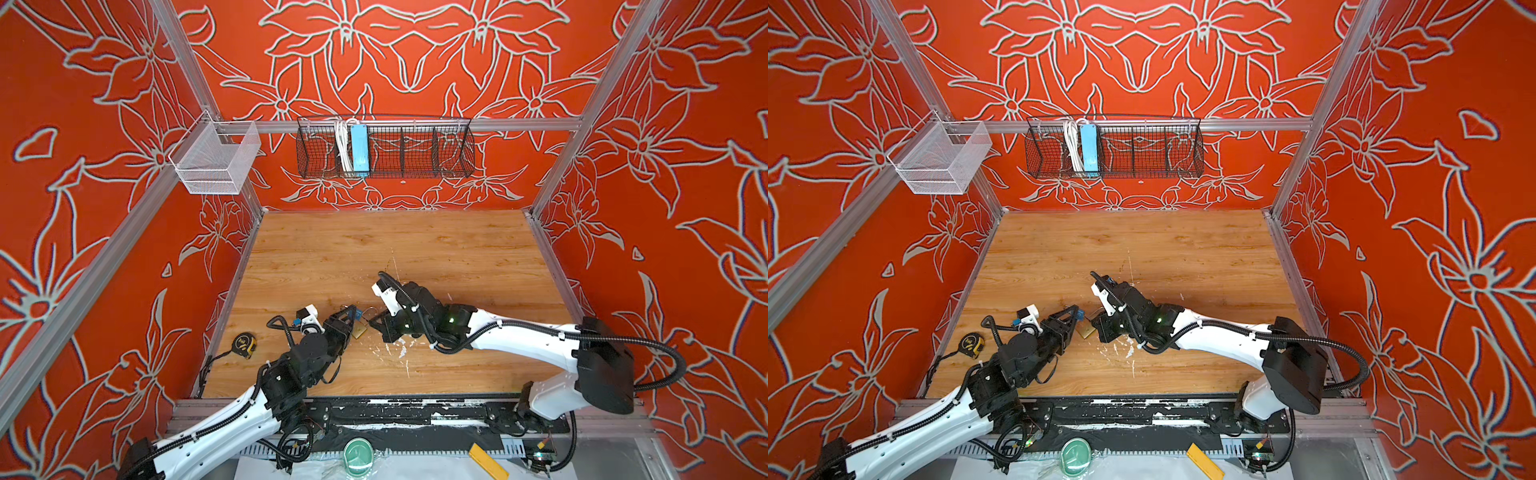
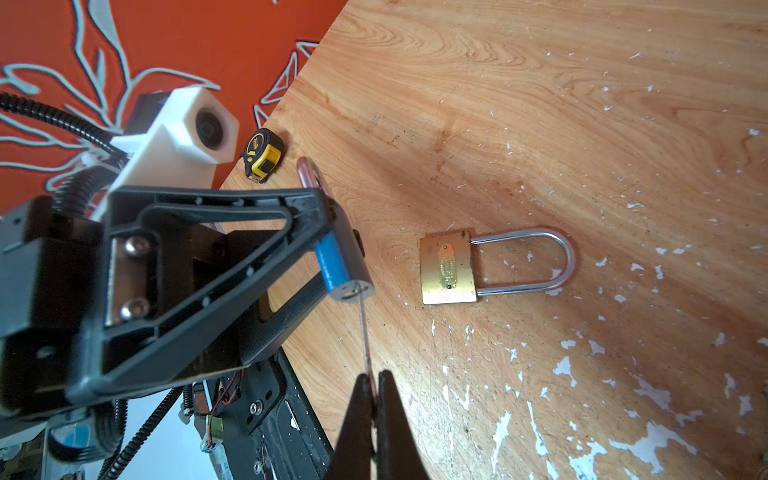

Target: Unlock with the key

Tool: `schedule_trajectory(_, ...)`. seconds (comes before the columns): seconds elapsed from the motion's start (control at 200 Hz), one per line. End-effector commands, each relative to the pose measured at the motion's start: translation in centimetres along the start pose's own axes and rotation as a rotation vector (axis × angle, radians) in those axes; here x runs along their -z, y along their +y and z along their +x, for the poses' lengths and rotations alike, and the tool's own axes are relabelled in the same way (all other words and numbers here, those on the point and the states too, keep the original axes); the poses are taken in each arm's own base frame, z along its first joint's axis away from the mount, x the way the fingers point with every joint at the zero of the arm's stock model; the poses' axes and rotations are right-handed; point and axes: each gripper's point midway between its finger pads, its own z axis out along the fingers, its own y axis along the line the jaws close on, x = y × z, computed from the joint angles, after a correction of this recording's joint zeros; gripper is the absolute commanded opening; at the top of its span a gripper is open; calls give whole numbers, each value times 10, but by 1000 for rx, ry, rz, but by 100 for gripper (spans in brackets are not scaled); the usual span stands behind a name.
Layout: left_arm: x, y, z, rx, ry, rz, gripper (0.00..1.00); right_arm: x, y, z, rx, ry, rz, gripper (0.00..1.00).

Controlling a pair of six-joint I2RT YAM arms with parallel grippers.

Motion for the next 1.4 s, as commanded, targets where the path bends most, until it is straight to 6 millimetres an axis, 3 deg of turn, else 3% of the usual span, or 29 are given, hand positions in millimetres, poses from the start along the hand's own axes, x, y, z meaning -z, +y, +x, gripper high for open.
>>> schedule_trajectory(0.0,1,-5,-3,22,-10,24,0,-2,12,-8,15,-10,-29,0)
schedule_trajectory(0.56,-1,1,1,31,16,9,0,-4,18,-18,71,-19,-34,0)
schedule_trajectory(1.391,-10,-12,6,66,111,51,0,-13,32,-16,113,24,-108,0)
